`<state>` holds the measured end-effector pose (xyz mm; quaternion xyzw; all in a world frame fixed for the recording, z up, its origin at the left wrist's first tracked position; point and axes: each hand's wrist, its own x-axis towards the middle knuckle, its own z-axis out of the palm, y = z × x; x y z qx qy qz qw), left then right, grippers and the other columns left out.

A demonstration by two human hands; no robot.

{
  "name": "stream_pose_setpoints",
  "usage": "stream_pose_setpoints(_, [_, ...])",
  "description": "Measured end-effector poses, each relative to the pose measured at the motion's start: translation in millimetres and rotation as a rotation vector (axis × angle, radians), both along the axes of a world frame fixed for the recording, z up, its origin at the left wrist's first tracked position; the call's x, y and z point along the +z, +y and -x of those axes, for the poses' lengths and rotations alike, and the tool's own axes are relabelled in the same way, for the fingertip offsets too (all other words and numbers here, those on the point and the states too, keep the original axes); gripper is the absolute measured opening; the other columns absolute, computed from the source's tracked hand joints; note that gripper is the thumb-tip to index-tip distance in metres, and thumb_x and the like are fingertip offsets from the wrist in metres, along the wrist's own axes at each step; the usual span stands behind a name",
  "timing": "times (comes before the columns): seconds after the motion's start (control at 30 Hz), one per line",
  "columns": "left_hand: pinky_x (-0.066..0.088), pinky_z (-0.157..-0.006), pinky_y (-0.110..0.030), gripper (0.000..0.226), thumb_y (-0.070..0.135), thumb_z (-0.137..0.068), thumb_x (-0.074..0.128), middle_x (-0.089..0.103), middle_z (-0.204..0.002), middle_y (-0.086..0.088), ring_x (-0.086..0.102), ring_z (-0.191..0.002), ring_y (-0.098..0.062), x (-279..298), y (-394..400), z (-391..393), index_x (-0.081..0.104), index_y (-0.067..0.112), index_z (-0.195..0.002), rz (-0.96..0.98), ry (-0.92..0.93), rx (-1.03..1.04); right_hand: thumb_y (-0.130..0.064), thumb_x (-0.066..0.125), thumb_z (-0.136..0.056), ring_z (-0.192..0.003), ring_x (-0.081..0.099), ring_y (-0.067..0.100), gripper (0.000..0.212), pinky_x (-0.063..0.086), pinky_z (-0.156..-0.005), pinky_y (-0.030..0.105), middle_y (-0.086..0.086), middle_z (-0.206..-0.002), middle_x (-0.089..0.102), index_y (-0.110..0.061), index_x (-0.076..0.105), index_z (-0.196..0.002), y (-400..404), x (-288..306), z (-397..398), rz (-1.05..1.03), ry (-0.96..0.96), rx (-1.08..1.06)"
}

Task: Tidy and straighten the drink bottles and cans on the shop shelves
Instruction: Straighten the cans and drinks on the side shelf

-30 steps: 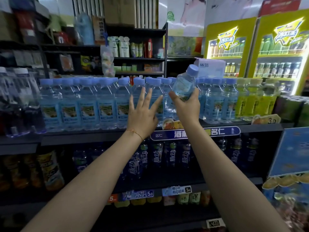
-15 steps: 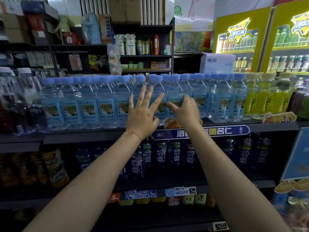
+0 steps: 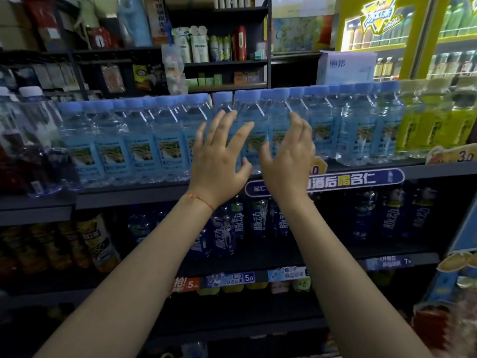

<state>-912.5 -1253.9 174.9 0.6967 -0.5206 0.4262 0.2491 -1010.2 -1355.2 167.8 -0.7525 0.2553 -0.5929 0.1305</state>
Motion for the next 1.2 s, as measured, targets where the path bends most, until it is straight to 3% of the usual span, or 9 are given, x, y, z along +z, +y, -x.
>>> stream_pose_setpoints(0.1, [0.054, -0.073, -0.042, 0.027, 0.029, -0.088, 0.052, 0.067, -0.098, -0.002, 0.063, -0.088, -0.021, -16.6, 44.2, 2.2, 0.067, 0.016, -0.107, 0.154, 0.154, -0.102, -0.017, 0.056, -0.094, -0.085, 0.057, 0.018, 0.03, 0.048, -0.07, 0.034, 0.008, -0.109, 0.058, -0.007, 0.052, -0.123, 44.7, -11.4, -8.0, 0.01, -0.089, 0.214])
stream_pose_setpoints(0.2, [0.048, -0.048, -0.034, 0.019, 0.033, -0.092, 0.052, 0.063, -0.067, 0.005, 0.057, -0.057, -0.016, -34.5, 105.0, -9.4, 0.065, 0.02, -0.087, 0.118, 0.363, -0.046, -0.017, 0.054, -0.098, -0.063, 0.054, 0.015, 0.007, 0.044, -0.056, 0.034, 0.001, -0.076, 0.061, -0.013, 0.058, -0.102, 98.8, -33.7, -25.2, -0.17, 0.03, 0.434])
stream_pose_setpoints(0.33, [0.052, -0.056, -0.04, 0.019, 0.032, -0.092, 0.053, 0.063, -0.065, 0.004, 0.06, -0.06, -0.015, -77.4, 215.0, -55.3, 0.064, 0.023, -0.079, 0.041, 0.688, -0.044, -0.019, 0.053, -0.1, -0.061, 0.057, 0.017, 0.013, 0.046, -0.056, 0.035, 0.001, -0.071, 0.062, -0.017, 0.063, -0.092, 191.4, -78.7, -65.5, -0.352, 0.21, 0.611])
stream_pose_setpoints(0.43, [0.057, -0.056, -0.04, 0.022, 0.022, -0.095, 0.056, 0.065, -0.063, 0.0, 0.063, -0.057, -0.018, -113.3, 314.0, -85.4, 0.067, 0.015, -0.078, 0.136, 1.021, -0.074, -0.02, 0.054, -0.1, -0.064, 0.061, 0.021, 0.016, 0.049, -0.058, 0.036, 0.002, -0.072, 0.064, -0.017, 0.066, -0.091, 281.9, -109.2, -97.0, -0.485, 0.258, 0.705])
stream_pose_setpoints(0.5, [0.055, -0.053, -0.035, 0.023, 0.017, -0.097, 0.055, 0.064, -0.061, -0.003, 0.062, -0.054, -0.018, -137.2, 383.4, -101.9, 0.067, 0.011, -0.078, 0.216, 1.206, -0.08, -0.019, 0.052, -0.101, -0.06, 0.061, 0.015, 0.017, 0.049, -0.054, 0.028, 0.004, -0.073, 0.065, -0.015, 0.067, -0.092, 349.9, -128.8, -118.2, -0.587, 0.261, 0.744])
stream_pose_setpoints(0.73, [0.052, -0.057, -0.036, 0.025, 0.015, -0.097, 0.055, 0.064, -0.061, -0.006, 0.061, -0.054, -0.023, -216.9, 591.1, -160.9, 0.066, 0.014, -0.075, 0.377, 1.534, 0.019, -0.017, 0.052, -0.102, -0.059, 0.064, 0.023, 0.021, 0.048, -0.05, 0.025, 0.012, -0.075, 0.068, -0.013, 0.069, -0.091, 539.5, -201.4, -194.2, -0.838, 0.497, 0.927])
stream_pose_setpoints(0.87, [0.046, -0.049, -0.023, 0.025, 0.015, -0.099, 0.054, 0.063, -0.068, -0.01, 0.059, -0.054, -0.02, -240.9, 668.2, -198.2, 0.067, 0.01, -0.079, 0.377, 1.682, 0.072, -0.016, 0.05, -0.103, -0.058, 0.062, 0.024, 0.022, 0.047, -0.052, 0.029, 0.01, -0.07, 0.065, -0.011, 0.068, -0.09, 602.3, -228.9, -239.1, -0.953, 0.565, 0.914])
stream_pose_setpoints(1.07, [0.047, -0.055, -0.025, 0.022, 0.024, -0.102, 0.05, 0.068, -0.073, -0.004, 0.065, -0.061, -0.019, -280.6, 769.7, -281.9, 0.068, 0.015, -0.092, 0.31, 1.78, 0.22, -0.01, 0.048, -0.102, -0.054, 0.059, 0.021, 0.022, 0.047, -0.051, 0.03, 0.011, -0.071, 0.064, -0.005, 0.066, -0.091, 692.2, -267.0, -340.4, -1.001, 0.651, 0.958])
stream_pose_setpoints(1.2, [0.047, -0.055, -0.024, 0.022, 0.021, -0.102, 0.049, 0.068, -0.074, -0.005, 0.064, -0.061, -0.019, -289.0, 833.5, -371.3, 0.067, 0.013, -0.093, 0.267, 1.758, 0.271, -0.018, 0.042, -0.106, -0.056, 0.06, 0.021, 0.029, 0.046, -0.052, 0.031, 0.01, -0.073, 0.065, -0.005, 0.066, -0.093, 755.5, -286.0, -440.0, -1.045, 0.643, 0.995])
